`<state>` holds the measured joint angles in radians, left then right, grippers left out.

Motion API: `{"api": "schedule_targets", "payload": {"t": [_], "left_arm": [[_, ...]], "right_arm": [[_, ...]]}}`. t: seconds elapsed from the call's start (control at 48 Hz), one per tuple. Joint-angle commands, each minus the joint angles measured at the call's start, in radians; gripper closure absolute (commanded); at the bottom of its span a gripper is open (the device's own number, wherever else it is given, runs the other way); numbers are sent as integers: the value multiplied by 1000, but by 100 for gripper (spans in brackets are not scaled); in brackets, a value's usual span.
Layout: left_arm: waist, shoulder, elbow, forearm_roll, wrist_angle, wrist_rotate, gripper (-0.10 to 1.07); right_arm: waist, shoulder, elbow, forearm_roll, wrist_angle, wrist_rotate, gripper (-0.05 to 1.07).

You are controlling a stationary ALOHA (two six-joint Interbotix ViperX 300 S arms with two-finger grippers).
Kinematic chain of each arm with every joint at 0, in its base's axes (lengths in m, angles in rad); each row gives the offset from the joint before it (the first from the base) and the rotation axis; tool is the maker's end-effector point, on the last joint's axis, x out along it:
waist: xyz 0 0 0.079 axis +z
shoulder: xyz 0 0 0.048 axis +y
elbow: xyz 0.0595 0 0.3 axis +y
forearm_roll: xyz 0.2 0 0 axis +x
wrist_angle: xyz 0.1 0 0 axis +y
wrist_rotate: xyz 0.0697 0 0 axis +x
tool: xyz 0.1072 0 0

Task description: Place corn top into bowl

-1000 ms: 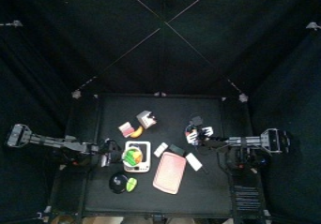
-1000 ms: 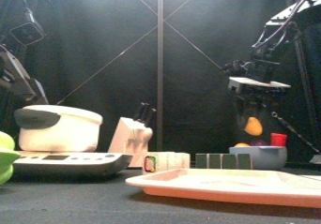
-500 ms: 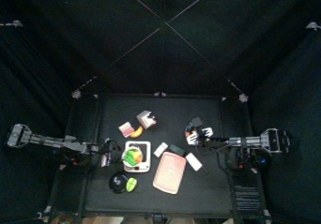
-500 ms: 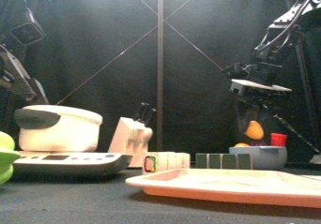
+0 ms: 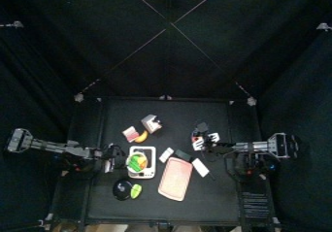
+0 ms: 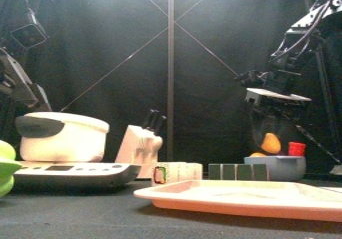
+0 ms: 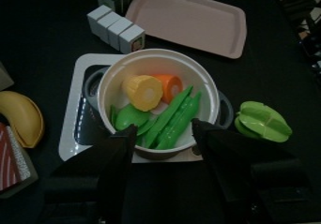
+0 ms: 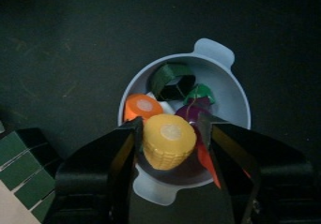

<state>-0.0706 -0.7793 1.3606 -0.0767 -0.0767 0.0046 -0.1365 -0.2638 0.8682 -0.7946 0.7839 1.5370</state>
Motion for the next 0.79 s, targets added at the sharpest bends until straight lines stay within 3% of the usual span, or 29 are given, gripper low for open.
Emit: {"api": "schedule_targets", "payload": {"t": [0.0, 0.167, 0.771], "left_arm": [[2, 3, -21, 2, -6, 0, 10], [0, 3, -21, 0, -6, 0, 10], [0, 2, -20, 0, -2, -2, 10]], "right_arm": [[-2, -11, -8, -5, 0, -2, 12], [-2, -11, -8, -5, 3, 0, 5], [-2, -18, -35, -6, -5, 0, 5]]}}
